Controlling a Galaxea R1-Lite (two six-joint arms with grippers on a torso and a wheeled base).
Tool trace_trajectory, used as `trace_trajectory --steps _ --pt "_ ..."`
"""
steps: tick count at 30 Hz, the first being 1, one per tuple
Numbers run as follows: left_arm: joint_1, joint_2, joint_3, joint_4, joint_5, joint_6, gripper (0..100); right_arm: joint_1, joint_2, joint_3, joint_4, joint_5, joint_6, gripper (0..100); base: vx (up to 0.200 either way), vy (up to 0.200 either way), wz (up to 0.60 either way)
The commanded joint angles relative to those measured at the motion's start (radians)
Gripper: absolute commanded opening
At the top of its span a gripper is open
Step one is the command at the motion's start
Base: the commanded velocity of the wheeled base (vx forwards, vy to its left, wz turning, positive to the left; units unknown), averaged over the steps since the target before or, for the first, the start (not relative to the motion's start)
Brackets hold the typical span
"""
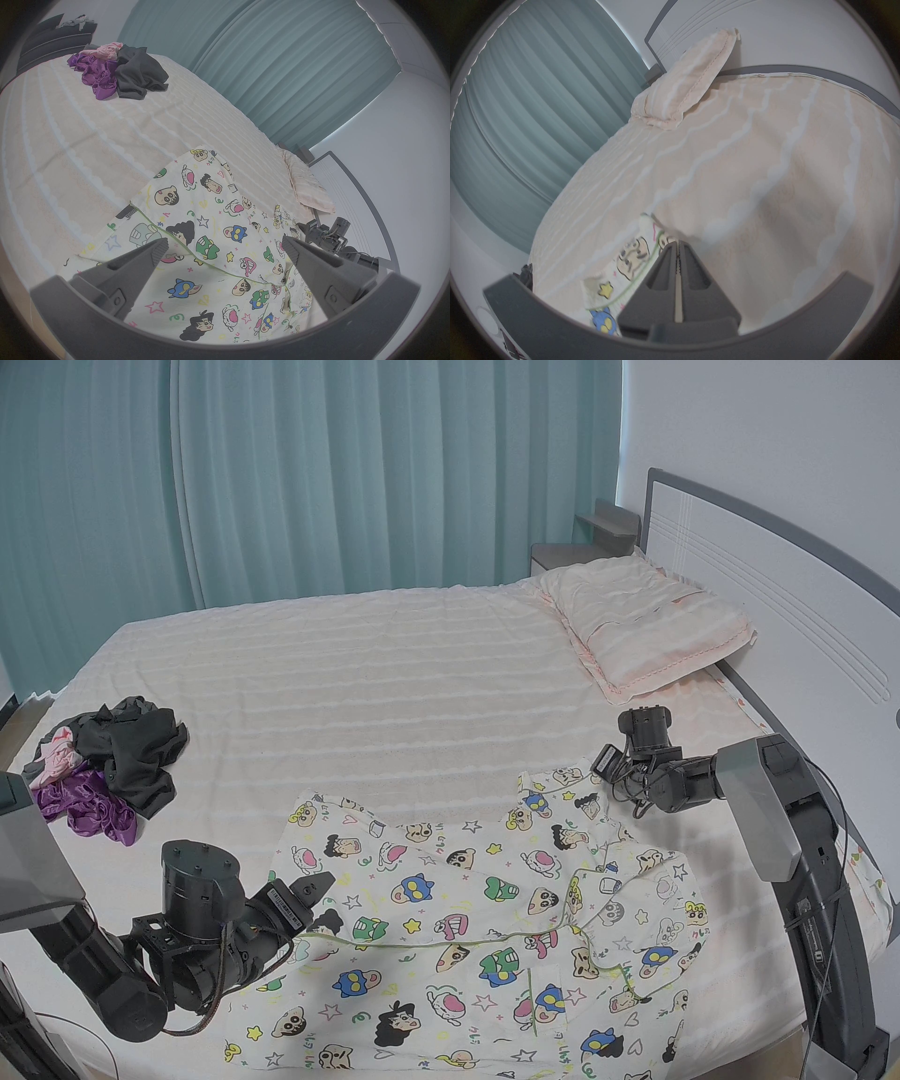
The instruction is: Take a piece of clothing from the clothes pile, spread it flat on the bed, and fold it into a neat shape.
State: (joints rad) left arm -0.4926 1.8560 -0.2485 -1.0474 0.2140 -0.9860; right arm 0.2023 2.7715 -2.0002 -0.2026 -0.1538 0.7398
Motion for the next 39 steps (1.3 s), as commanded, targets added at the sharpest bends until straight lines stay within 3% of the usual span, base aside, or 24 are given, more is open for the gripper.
trace_trajectory --steps 1,7,12,13,19,31,39 --pt "0.0 -0.003 0.0 0.0 0.001 0.0 100 -0.001 -0.035 0.0 -0.029 0.002 0.003 0 0.0 0.0 0.0" --pt "0.0 -0.003 0.0 0.0 0.001 0.0 100 -0.014 -0.059 0.0 -0.017 0.0 -0.003 0 0.0 0.0 0.0" --pt "0.0 -0.003 0.0 0.0 0.001 0.0 100 -0.023 -0.141 0.0 -0.024 0.054 -0.034 0 0.0 0.0 0.0" --pt "0.0 -0.003 0.0 0.0 0.001 0.0 100 -0.023 -0.141 0.0 -0.024 0.054 -0.034 100 0.0 0.0 0.0" --pt "0.0 -0.004 0.0 0.0 0.001 0.0 100 -0.017 -0.213 0.196 -0.049 0.186 -0.102 100 0.0 0.0 0.0" --pt "0.0 -0.003 0.002 0.0 0.001 -0.002 100 0.009 -0.138 0.259 -0.051 0.195 -0.246 100 0.0 0.0 0.0" --pt "0.0 -0.001 0.002 0.0 -0.001 -0.002 100 0.023 -0.107 0.196 0.005 0.209 -0.267 100 0.0 0.0 0.0"
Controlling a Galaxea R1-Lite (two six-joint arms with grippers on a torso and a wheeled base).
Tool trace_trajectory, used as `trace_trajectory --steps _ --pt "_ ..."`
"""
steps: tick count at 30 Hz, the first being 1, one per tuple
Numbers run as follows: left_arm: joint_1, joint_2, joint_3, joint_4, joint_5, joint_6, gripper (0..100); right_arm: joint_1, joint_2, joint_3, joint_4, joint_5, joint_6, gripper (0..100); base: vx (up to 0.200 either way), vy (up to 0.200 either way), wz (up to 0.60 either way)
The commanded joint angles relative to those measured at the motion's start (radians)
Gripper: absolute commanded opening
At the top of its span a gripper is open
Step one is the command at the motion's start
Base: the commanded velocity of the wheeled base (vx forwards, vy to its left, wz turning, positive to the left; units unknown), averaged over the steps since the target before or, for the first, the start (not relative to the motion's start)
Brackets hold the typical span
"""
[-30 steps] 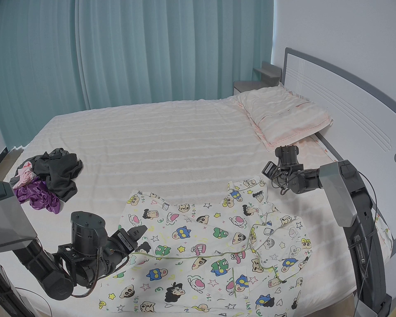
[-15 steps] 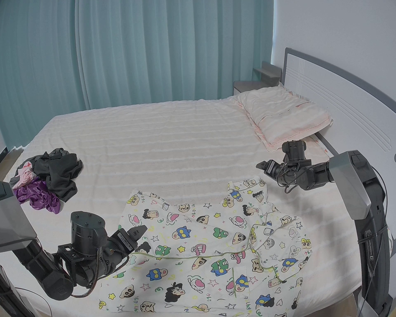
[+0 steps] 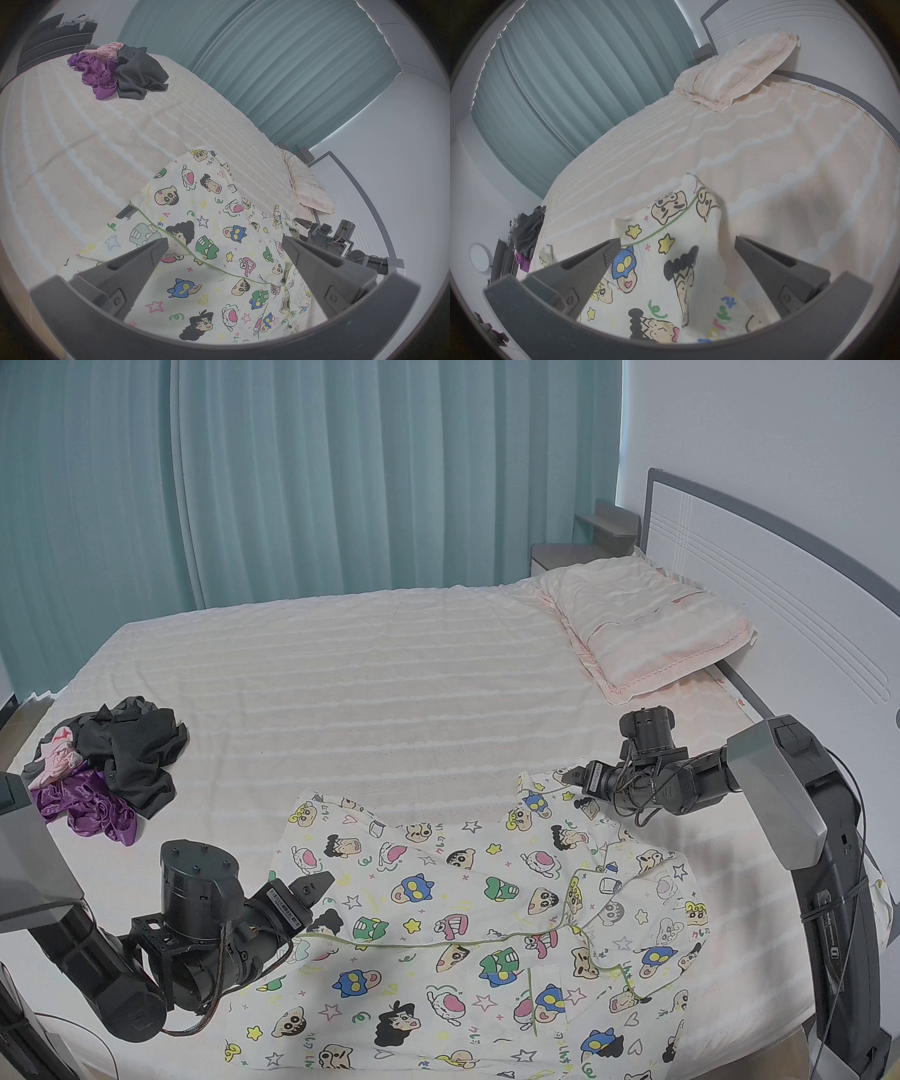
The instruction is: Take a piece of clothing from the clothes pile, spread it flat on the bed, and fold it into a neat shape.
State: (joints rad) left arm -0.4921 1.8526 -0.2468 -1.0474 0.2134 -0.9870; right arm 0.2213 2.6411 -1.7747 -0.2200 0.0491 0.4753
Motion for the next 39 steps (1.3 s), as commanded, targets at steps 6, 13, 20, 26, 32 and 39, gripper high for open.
trace_trajectory --steps 6,13,20,26,32,39 --pt "0.0 0.002 0.0 0.0 0.0 -0.001 100 0.015 0.08 -0.137 0.07 0.001 0.005 0 0.0 0.0 0.0" --pt "0.003 0.002 0.0 0.0 0.0 -0.001 100 0.012 0.12 -0.206 0.067 -0.048 0.012 0 0.0 0.0 0.0" --pt "0.003 0.0 -0.002 0.0 0.0 -0.001 100 -0.014 0.122 -0.225 0.074 -0.095 0.095 0 0.0 0.0 0.0" --pt "0.003 0.0 0.0 0.0 0.001 -0.001 100 -0.028 0.12 -0.225 0.065 -0.106 0.106 0 0.0 0.0 0.0" --pt "0.003 0.0 -0.002 0.0 0.001 -0.001 100 -0.034 0.126 -0.225 0.065 -0.127 0.112 0 0.0 0.0 0.0" --pt "0.004 -0.003 -0.002 0.0 0.001 -0.001 100 -0.042 0.128 -0.225 0.065 -0.13 0.137 0 0.0 0.0 0.0"
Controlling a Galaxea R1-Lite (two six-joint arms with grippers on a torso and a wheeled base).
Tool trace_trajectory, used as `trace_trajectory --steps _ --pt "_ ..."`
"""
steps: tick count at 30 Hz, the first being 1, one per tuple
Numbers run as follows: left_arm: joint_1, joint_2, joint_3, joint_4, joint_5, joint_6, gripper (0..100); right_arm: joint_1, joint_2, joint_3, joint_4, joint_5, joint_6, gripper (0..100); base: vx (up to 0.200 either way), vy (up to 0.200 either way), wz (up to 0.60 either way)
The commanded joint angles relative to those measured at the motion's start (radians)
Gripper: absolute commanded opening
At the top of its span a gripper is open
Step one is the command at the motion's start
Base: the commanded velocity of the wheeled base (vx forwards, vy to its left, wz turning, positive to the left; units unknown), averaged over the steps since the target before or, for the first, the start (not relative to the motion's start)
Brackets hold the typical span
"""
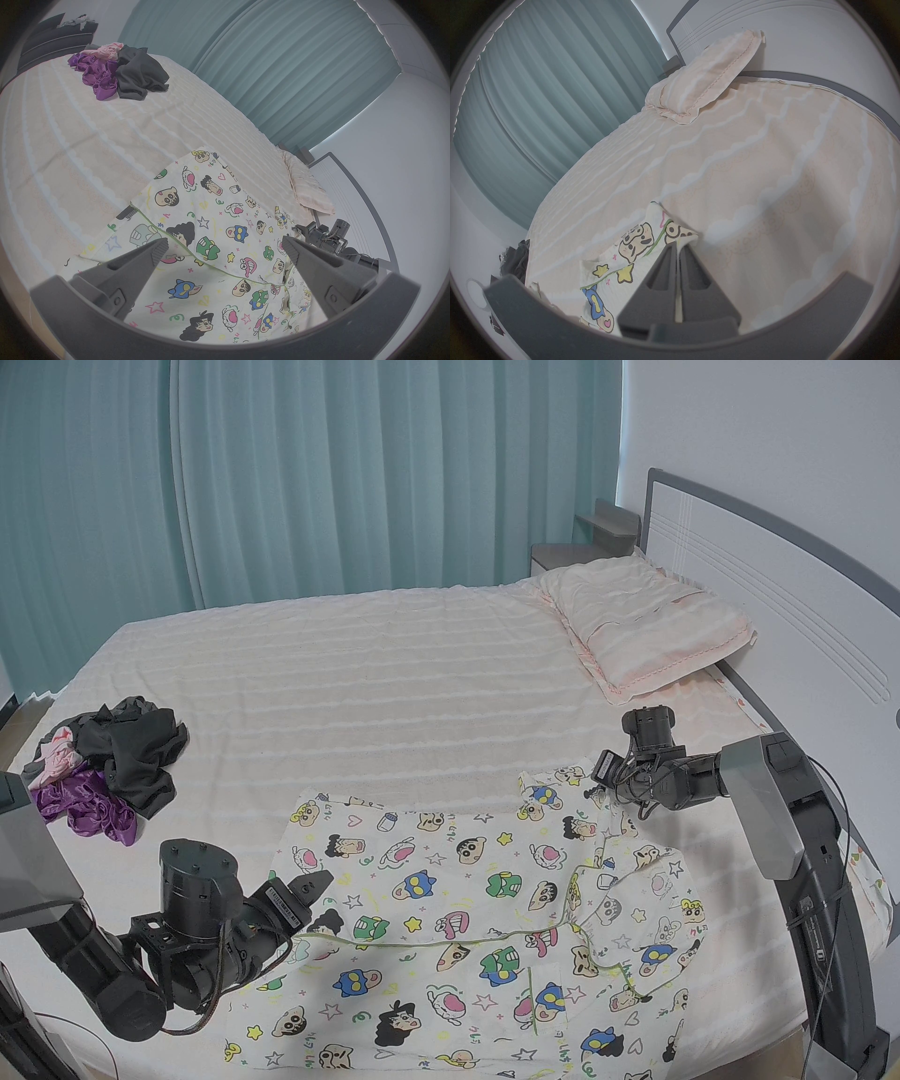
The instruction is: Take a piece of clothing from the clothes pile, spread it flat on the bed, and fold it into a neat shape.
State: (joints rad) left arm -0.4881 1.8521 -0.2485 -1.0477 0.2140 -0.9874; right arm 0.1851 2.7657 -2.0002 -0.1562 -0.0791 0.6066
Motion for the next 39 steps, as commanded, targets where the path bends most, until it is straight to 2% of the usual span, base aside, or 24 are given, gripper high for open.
trace_trajectory --steps 1,2,8,15,21,22,26,27,29,33,35,39 --pt "0.0 -0.002 0.0 0.0 0.001 0.0 100 -0.009 0.002 0.0 0.003 -0.005 0.009 0 0.0 0.0 0.0" --pt "0.0 -0.002 0.0 0.0 0.001 0.0 100 -0.009 0.0 0.0 0.006 -0.01 0.007 100 0.0 0.0 0.0" --pt "0.002 -0.002 0.002 0.0 0.001 0.0 100 -0.01 -0.011 0.0 0.001 -0.011 0.007 100 0.0 0.0 0.0" --pt "0.0 -0.007 0.011 0.0 -0.001 0.0 100 -0.021 -0.126 0.0 -0.003 -0.011 0.009 100 0.0 0.0 0.0" --pt "0.0 -0.014 0.011 0.0 -0.001 -0.002 100 -0.03 -0.337 0.374 -0.154 0.024 -0.013 100 0.0 0.0 0.0" --pt "0.0 -0.014 0.011 0.0 -0.001 -0.004 100 -0.03 -0.388 0.483 -0.22 0.032 -0.022 100 0.0 0.0 0.0" --pt "-0.001 -0.027 0.006 0.0 -0.004 -0.04 100 -0.024 -0.497 0.739 -0.387 0.029 -0.018 100 -0.2 0.0 0.0" --pt "-0.001 -0.028 0.008 0.0 -0.004 -0.04 100 -0.024 -0.506 0.758 -0.401 0.027 -0.014 100 -0.2 0.0 0.0" --pt "-0.001 -0.031 0.009 0.001 -0.005 -0.04 100 -0.019 -0.569 0.916 -0.493 0.024 -0.005 100 -0.2 0.0 0.0" --pt "-0.003 -0.036 0.012 0.001 -0.005 -0.042 100 -0.019 -0.609 1.052 -0.592 0.022 0.002 100 -0.1 0.0 0.0" --pt "-0.006 -0.036 0.012 0.0 -0.008 -0.037 100 -0.016 -0.629 1.137 -0.671 0.022 0.065 100 0.0 0.0 0.0" --pt "-0.001 -0.037 0.003 0.0 -0.001 -0.037 100 0.01 -0.629 1.203 -0.706 0.024 0.121 100 0.0 0.0 0.0"
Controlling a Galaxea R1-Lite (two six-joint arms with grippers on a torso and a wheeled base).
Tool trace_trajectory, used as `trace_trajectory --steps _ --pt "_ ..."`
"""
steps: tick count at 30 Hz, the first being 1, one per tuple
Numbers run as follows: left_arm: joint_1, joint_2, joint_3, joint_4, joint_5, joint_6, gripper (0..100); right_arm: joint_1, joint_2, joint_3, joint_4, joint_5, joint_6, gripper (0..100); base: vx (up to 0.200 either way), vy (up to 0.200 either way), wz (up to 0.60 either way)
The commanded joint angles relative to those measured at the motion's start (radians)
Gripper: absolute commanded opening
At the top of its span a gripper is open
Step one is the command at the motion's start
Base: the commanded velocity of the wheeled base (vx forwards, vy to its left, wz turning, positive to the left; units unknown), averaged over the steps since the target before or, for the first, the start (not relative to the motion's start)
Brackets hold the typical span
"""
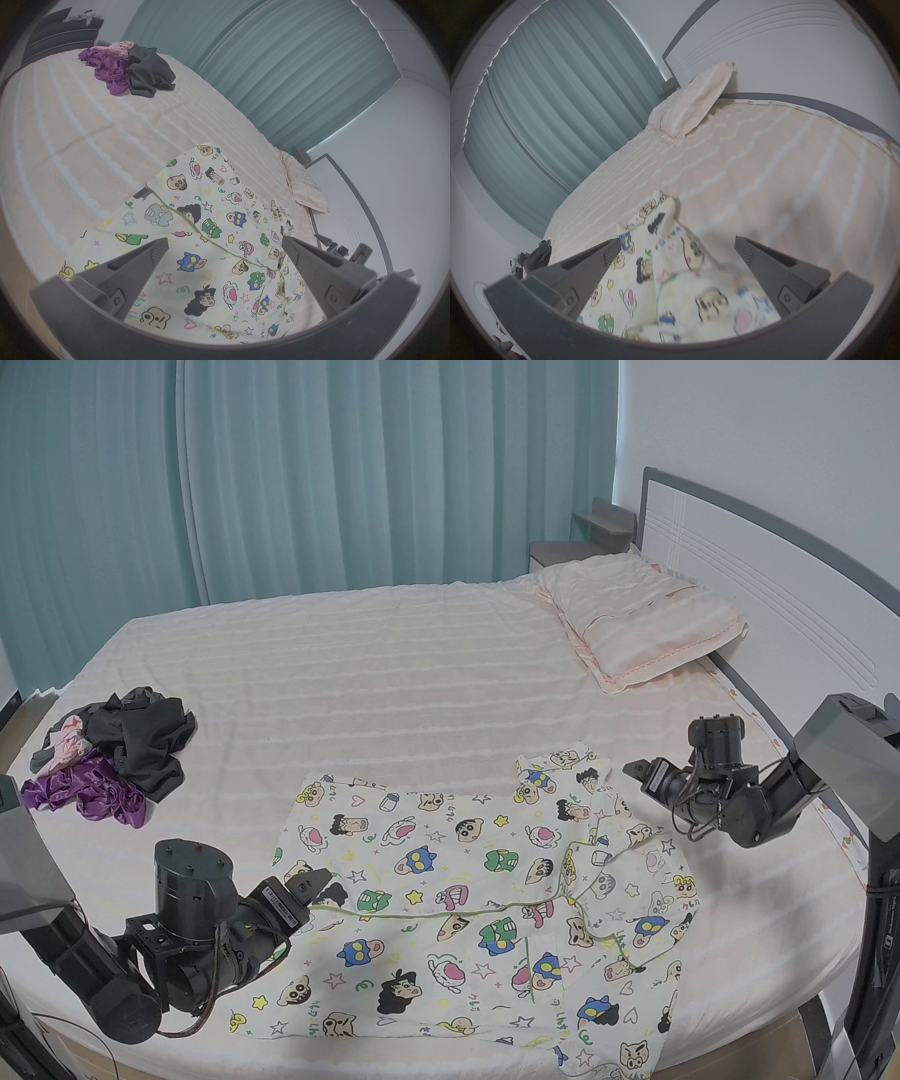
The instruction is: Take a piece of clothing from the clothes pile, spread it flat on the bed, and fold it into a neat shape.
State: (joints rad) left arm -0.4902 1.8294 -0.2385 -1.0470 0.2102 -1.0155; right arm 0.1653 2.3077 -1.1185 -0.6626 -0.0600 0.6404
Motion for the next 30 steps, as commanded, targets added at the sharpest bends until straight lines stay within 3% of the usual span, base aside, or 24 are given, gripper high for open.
trace_trajectory --steps 1,4,22,30 --pt "0.004 -0.015 -0.01 -0.001 0.005 -0.011 100 0.033 -0.169 0.335 -0.209 0.011 0.091 100 0.0 0.0 0.0" --pt "0.027 -0.013 -0.019 -0.001 0.001 -0.014 100 0.043 -0.168 0.352 -0.241 0.016 0.107 100 0.0 0.0 0.0" --pt "0.064 -0.01 -0.019 -0.001 -0.012 -0.012 100 0.053 -0.186 0.391 -0.261 0.016 0.107 100 0.0 0.2 0.0" --pt "0.059 -0.001 -0.13 0.019 -0.012 0.057 100 0.053 -0.208 0.414 -0.273 0.043 0.107 100 0.0 0.0 0.0"
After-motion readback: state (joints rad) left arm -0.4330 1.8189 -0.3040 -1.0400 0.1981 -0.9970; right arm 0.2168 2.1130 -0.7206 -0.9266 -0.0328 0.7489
